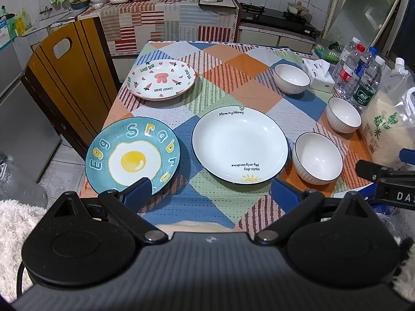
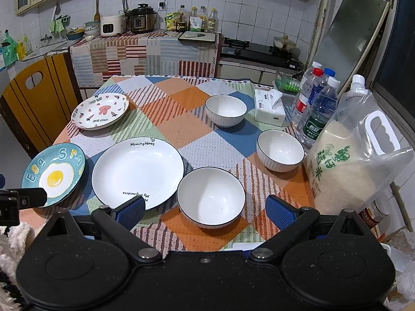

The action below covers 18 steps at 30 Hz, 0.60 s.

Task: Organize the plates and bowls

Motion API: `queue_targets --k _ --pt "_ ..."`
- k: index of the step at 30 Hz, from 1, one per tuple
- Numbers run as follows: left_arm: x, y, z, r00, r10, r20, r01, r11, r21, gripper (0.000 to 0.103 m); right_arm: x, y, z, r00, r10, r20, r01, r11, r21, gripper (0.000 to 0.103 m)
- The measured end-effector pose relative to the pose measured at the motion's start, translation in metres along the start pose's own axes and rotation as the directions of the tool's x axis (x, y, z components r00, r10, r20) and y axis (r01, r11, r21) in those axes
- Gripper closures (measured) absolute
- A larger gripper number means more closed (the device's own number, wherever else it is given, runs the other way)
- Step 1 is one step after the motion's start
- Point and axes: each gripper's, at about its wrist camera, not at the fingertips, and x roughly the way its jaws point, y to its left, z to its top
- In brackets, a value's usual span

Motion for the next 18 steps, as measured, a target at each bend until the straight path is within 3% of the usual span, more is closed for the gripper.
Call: queue_targets --k 10,12,15,18 --pt "0.002 0.003 0.007 1.000 -0.014 -0.005 0.014 1.000 -0.006 0.005 0.004 -0.003 0.000 1.000 0.021 0.000 -0.021 1.000 0.017 0.002" --pt "0.004 0.004 0.014 1.000 -0.011 0.001 0.011 1.000 -0.004 0.005 0.002 -0.004 0.003 0.999 0.023 0.040 -0.022 1.000 -0.006 0.002" --pt "0.007 -0.002 0.025 0.999 -0.012 0.036 0.009 0.997 0.077 0.006 -0.001 -0.007 0.012 0.990 0.060 0.131 -0.052 0.997 -0.061 0.002" --pt "0.017 -0.002 0.036 0.999 -0.024 0.030 0.022 0.998 0.059 0.005 0.001 -0.021 0.022 0.950 0.195 0.243 -0.179 0.980 -0.087 0.002"
